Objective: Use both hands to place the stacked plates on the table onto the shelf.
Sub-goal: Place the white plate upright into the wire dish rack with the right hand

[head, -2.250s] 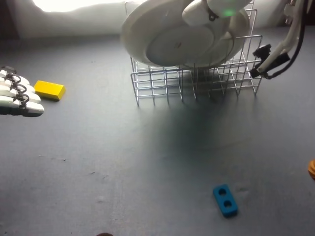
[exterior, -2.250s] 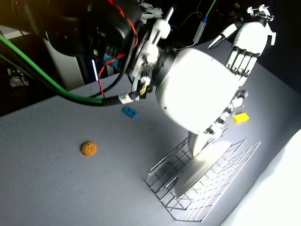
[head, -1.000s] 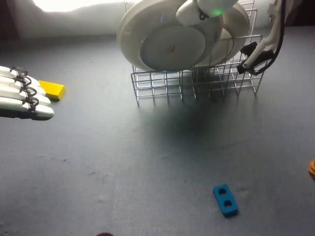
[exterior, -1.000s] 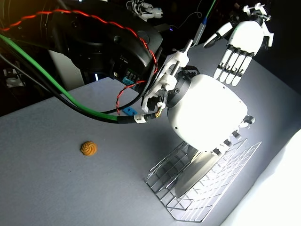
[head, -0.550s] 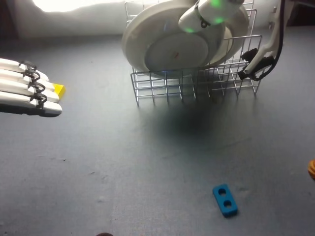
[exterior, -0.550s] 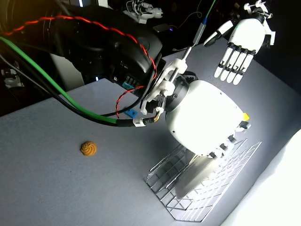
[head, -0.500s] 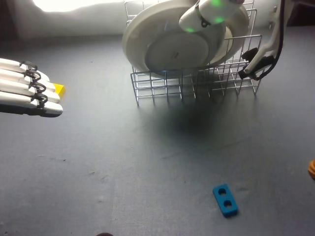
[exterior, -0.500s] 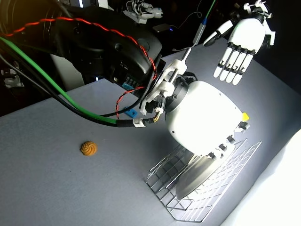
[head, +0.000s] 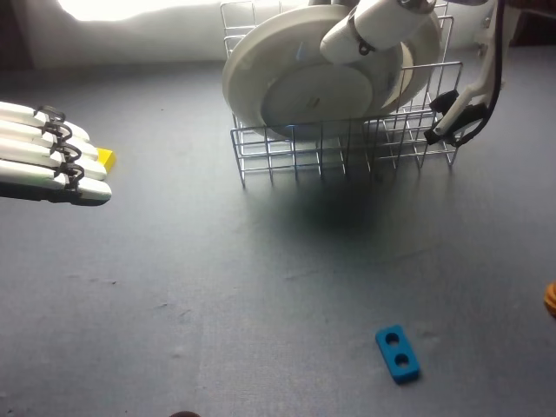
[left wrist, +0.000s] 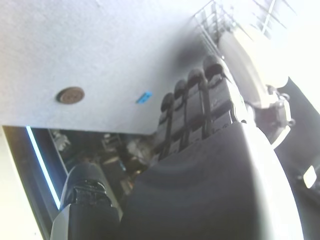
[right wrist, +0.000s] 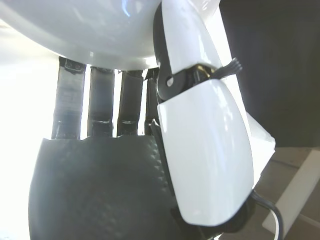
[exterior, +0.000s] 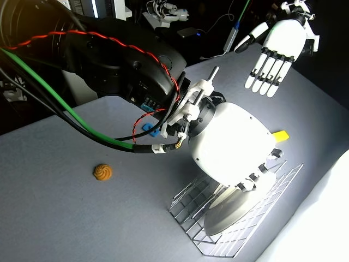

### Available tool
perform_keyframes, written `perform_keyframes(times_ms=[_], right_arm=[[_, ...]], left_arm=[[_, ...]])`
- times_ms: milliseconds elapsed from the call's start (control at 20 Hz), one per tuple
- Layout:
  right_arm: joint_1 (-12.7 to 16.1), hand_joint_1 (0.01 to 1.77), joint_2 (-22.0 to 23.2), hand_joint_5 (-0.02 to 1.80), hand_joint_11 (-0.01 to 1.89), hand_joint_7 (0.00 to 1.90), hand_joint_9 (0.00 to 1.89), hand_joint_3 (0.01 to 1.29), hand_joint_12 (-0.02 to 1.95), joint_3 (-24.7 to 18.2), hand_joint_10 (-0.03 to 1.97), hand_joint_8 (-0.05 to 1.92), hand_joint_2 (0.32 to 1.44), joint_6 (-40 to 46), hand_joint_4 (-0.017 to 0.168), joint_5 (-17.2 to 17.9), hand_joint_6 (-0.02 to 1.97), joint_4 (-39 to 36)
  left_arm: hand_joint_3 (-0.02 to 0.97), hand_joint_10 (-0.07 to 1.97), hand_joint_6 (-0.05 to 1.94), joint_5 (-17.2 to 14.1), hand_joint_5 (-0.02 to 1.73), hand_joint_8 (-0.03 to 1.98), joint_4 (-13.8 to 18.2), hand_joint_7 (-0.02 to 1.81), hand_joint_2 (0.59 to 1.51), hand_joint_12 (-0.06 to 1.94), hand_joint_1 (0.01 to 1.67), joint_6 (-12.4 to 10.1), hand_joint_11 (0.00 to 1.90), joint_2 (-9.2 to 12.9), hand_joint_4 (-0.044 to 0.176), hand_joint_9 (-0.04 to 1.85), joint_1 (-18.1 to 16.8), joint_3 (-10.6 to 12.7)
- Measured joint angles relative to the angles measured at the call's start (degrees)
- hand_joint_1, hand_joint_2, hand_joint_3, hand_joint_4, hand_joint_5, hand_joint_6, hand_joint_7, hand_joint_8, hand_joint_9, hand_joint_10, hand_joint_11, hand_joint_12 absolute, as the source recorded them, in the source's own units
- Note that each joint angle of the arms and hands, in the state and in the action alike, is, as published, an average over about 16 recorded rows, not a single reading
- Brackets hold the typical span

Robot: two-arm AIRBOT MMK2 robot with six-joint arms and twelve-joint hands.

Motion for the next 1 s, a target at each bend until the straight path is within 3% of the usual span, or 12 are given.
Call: perform_keyframes(times_ms=[1000], right_arm=[[-1.13,1.37,-0.27,0.84,0.61,0.97,0.81,0.02,1.25,0.80,1.17,0.99,1.06,-1.73,-0.011,-0.22,1.01,-0.10]], left_arm=[[0.010,0.01,0.02,-0.32,0.08,0.00,0.07,0.10,1.104,0.21,0.02,-0.53,0.02,-0.02,0.004,0.09,-0.23,0.65]])
